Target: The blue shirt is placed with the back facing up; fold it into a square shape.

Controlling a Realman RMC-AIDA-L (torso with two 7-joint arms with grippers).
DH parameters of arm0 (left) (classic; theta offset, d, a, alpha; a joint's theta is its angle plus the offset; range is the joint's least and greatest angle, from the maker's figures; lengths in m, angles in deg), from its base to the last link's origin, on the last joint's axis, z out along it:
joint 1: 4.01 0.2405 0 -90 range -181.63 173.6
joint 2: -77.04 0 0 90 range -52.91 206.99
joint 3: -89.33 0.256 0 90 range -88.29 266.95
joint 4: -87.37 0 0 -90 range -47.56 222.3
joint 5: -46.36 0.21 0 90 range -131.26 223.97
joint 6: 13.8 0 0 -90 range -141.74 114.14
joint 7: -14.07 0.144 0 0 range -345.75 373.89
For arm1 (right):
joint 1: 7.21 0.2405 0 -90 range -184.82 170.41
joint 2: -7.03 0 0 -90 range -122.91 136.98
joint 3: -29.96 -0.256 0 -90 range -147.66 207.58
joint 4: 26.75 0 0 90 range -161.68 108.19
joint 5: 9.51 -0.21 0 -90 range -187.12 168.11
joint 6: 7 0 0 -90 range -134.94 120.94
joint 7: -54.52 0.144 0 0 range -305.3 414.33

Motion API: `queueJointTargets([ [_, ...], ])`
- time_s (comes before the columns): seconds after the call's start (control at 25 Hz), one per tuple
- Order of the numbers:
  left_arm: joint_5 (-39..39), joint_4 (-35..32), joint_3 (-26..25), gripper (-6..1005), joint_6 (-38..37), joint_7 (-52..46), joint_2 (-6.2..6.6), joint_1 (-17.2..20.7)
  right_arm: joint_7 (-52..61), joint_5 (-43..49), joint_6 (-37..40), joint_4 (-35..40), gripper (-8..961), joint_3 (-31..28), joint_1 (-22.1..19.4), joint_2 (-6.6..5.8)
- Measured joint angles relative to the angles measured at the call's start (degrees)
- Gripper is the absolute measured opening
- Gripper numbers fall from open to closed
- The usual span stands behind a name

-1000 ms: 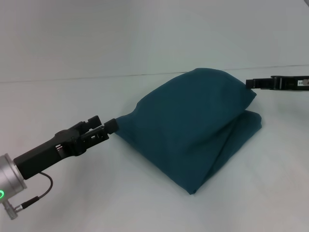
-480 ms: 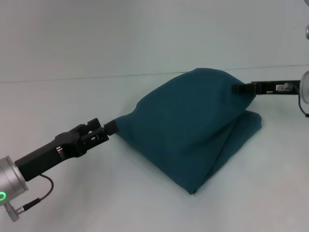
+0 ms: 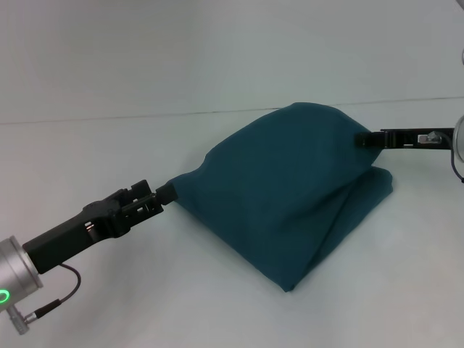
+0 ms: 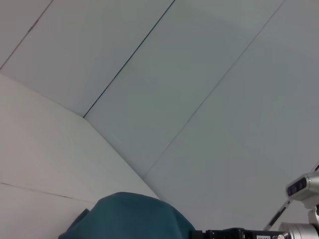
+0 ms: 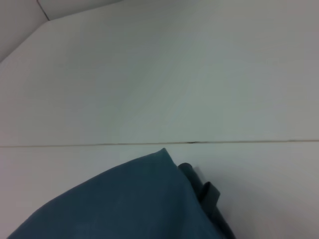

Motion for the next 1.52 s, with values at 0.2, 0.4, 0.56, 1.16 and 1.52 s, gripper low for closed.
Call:
queueJointTargets([
  [0.2,0.0,0.0,0.0,954,0.0,0.0,-0.07,0.0,-0.3,-0.8,3.7,0.7,467,-0.7,-0.3,-0.26],
  [0.4,0.0,0.1,-0.2,954,0.0,0.2,-0.06,0.0,-0.4,-3.1,9.3,3.4,364,-3.2,-1.1,-0.45],
  [0.56,-0.1,0.1,-0.3,955,0.0,0.2,-0.06,0.0,-0.1,-5.6,12.9,5.4,203,-5.6,-2.5,-0.64],
  [1.16,0.0,0.1,-0.2,955,0.0,0.1,-0.05,-0.3,2.6,-3.4,9.2,3.8,29,-8.4,-4.9,-0.91],
  [1.52,0.0,0.1,0.0,955,0.0,0.0,0.17,-0.4,-0.8,-5.5,-0.4,4.8,121,-9.0,-5.8,1.69],
])
